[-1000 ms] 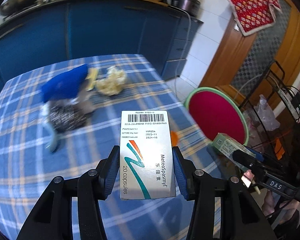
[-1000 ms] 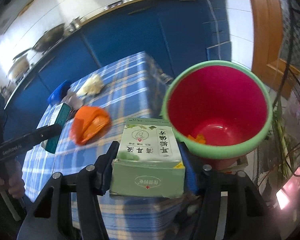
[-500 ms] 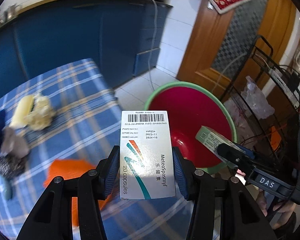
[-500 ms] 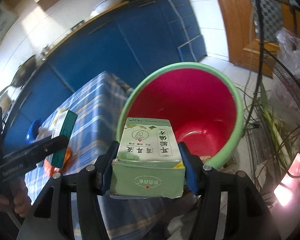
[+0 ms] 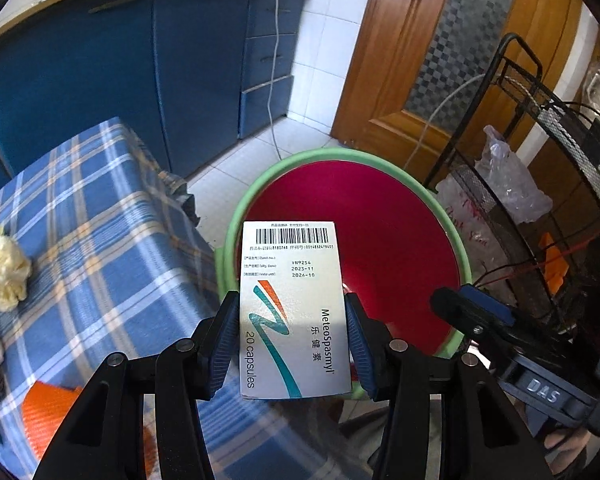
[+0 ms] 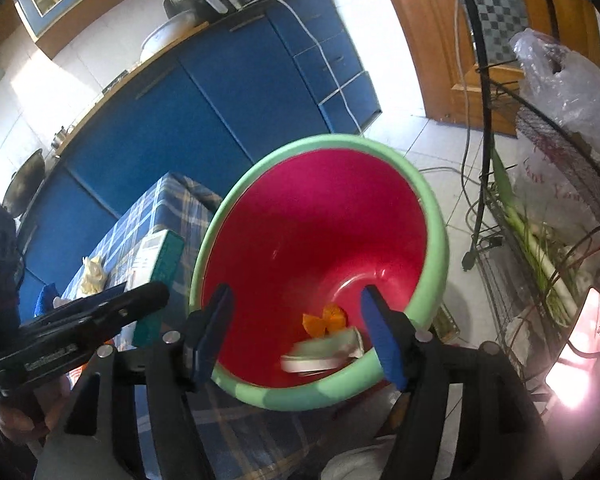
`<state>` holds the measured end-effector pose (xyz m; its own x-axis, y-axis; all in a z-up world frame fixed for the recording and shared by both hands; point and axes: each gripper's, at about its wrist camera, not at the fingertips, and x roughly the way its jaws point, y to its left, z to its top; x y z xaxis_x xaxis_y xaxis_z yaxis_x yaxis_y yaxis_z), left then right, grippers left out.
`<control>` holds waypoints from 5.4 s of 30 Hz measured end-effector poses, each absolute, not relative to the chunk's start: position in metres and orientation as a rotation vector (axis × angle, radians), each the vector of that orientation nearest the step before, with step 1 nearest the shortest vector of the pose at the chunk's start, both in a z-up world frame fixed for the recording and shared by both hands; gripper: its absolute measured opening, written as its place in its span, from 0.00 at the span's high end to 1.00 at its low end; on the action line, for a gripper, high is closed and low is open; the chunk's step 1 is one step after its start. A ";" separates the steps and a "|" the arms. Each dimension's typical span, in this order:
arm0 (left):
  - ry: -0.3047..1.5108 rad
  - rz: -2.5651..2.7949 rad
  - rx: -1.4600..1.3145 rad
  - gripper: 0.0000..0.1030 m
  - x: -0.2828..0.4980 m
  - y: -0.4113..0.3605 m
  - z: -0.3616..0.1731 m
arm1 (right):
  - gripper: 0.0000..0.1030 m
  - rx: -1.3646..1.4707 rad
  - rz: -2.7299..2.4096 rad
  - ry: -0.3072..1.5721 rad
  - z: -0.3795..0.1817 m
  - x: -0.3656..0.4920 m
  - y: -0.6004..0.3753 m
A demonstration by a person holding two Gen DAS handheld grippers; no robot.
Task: Collect trash
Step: 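Open the left gripper over the bucket to drop the medicine box, then grasp the blue knitted cloth on the table with the left gripper, then grasp the orange mesh bag with the right gripper while the left gripper holds the cloth, then carry the cloth and mesh bag over the red bucket and open both grippers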
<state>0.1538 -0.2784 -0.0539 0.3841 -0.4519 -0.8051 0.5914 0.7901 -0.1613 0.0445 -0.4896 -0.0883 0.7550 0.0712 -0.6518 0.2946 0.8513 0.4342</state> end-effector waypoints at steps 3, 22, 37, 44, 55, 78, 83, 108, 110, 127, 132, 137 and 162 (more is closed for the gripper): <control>0.994 -0.677 0.168 0.47 0.156 -0.284 -0.056 | 0.31 0.552 -0.146 0.686 -0.082 0.039 -0.495; 0.935 -0.603 0.103 0.44 0.143 -0.252 -0.030 | 0.26 0.565 -0.135 0.672 -0.068 0.024 -0.486; 0.858 -0.501 0.031 0.44 0.122 -0.173 0.000 | 0.21 0.494 -0.051 0.689 -0.050 0.026 -0.433; 0.827 -0.427 0.005 0.44 0.129 -0.132 0.010 | 0.19 0.468 -0.014 0.699 -0.046 0.031 -0.408; 0.783 -0.225 0.008 0.42 0.159 -0.062 0.018 | 0.19 0.435 0.036 0.751 -0.052 0.043 -0.377; 0.823 -0.163 -0.010 0.82 0.196 -0.026 -0.017 | 0.19 0.366 0.080 0.836 -0.066 0.062 -0.341; 0.775 -0.188 -0.051 0.83 0.183 -0.018 -0.002 | 0.19 0.360 0.093 0.843 -0.067 0.065 -0.334; 0.689 -0.195 -0.069 0.83 0.114 0.001 0.020 | 0.19 0.311 0.230 0.884 -0.073 0.098 -0.275; 0.704 -0.187 -0.067 0.83 0.113 0.004 0.014 | 0.22 0.310 0.238 0.893 -0.076 0.101 -0.269; 0.802 -0.170 -0.131 0.83 0.107 0.019 -0.024 | 0.60 0.127 0.203 0.868 -0.086 0.096 -0.230; 0.804 -0.180 -0.127 0.83 0.101 0.015 -0.024 | 0.87 0.153 0.215 0.865 -0.089 0.089 -0.229; 0.801 -0.207 -0.128 0.83 0.096 0.009 -0.022 | 0.94 0.201 0.218 0.825 -0.082 0.077 -0.237; 0.833 -0.512 -0.034 0.83 0.120 -0.134 -0.004 | 0.95 0.382 -0.003 0.595 -0.029 0.040 -0.382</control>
